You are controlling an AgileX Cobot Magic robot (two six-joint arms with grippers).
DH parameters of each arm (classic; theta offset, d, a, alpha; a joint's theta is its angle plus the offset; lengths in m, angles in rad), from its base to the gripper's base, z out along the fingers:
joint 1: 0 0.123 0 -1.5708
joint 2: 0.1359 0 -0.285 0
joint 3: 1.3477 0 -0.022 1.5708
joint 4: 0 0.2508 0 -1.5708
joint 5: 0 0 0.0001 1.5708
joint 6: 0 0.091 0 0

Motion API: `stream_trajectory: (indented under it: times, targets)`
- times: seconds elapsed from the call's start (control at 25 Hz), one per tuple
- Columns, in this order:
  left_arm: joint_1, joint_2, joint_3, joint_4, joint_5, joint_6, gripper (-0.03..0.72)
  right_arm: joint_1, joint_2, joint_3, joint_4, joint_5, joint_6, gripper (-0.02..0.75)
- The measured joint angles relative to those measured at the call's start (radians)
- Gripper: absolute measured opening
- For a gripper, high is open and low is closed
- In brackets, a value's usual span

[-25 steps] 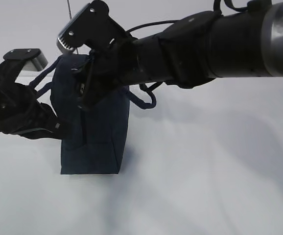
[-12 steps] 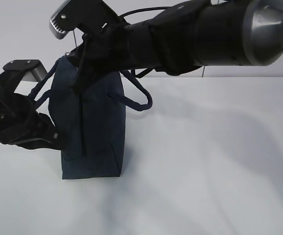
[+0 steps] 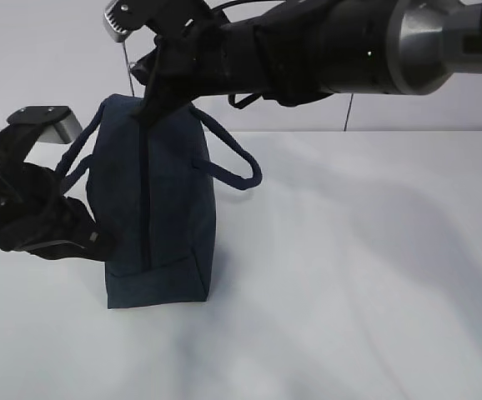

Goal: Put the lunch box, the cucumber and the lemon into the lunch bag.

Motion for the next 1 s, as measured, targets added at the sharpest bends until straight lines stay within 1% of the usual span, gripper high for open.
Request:
stream_trajectory:
  times: [0.28,0.64,0.72,1.0]
  targets:
    - [0.000,0.000,0.000,0.000,0.014,0.030,-0.007,-0.031,0.050,-0.056,0.000,0.000,-0.002,-0.013]
    - [0.000,0.000,0.000,-0.001,0.037,0.047,-0.008,-0.059,0.106,-0.077,0.008,-0.002,-0.002,-0.013]
    - [-0.009,0.000,0.000,-0.001,0.042,0.052,-0.008,-0.065,0.113,-0.080,0.008,-0.002,-0.002,-0.013]
    - [-0.075,0.000,0.000,-0.001,0.044,0.056,-0.008,-0.083,0.116,-0.087,0.015,-0.004,-0.002,-0.013]
